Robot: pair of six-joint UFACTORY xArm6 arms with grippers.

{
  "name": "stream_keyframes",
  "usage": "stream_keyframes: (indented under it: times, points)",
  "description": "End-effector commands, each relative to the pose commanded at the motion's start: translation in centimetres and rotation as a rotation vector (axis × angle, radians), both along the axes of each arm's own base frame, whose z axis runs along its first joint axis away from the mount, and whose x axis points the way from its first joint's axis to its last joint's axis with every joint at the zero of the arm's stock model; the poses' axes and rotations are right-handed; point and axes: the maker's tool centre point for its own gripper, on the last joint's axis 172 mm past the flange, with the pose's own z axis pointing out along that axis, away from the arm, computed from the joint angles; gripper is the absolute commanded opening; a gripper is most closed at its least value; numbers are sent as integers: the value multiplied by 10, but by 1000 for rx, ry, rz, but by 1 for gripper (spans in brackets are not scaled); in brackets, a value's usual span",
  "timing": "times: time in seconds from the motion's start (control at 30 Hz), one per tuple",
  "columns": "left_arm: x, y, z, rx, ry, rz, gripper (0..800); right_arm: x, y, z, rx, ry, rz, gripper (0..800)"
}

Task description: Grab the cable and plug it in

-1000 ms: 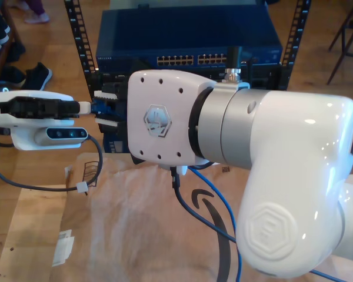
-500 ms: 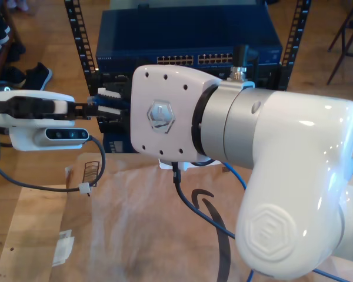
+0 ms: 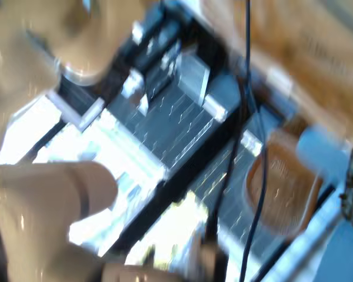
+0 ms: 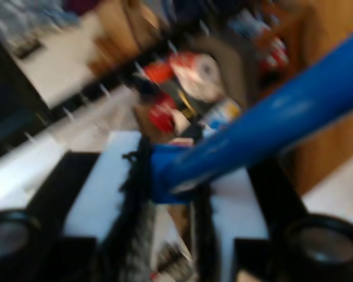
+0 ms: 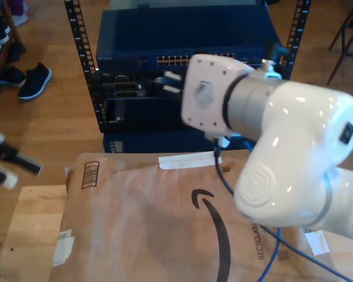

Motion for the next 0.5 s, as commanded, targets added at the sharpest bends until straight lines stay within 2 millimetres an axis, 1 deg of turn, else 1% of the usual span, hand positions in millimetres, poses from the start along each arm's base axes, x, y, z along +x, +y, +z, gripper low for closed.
stream_keyframes:
  times: [0.1, 0.17, 0.2, 0.23, 0.3, 0.4, 0.43, 0.47, 0.5]
  points:
    - [-31, 14, -13, 75, 2, -74, 798, 4, -35, -16, -81, -94, -99, 7]
    - [-47, 29, -29, 137, -3, -114, 798, 5, -60, -16, -159, -189, -172, 8]
    - [-57, 37, -37, 176, -9, -128, 798, 4, -70, -15, -194, -237, -207, 10]
    - [-70, 42, -46, 201, -15, -143, 798, 3, -80, -18, -226, -265, -242, 10]
    - [-92, 43, -62, 220, -49, -192, 798, 1, -97, -25, -280, -291, -307, 10]
    - [-120, 41, -78, 220, -101, -242, 798, -10, -117, -28, -402, -355, -405, 7]
    - [-130, 43, -84, 226, -113, -248, 798, -15, -125, -27, -442, -382, -446, 4]
    - [-142, 47, -90, 229, -118, -255, 798, -19, -128, -26, -479, -410, -473, 2]
    - [-155, 51, -98, 231, -122, -265, 798, -22, -126, -27, -501, -429, -478, 2]
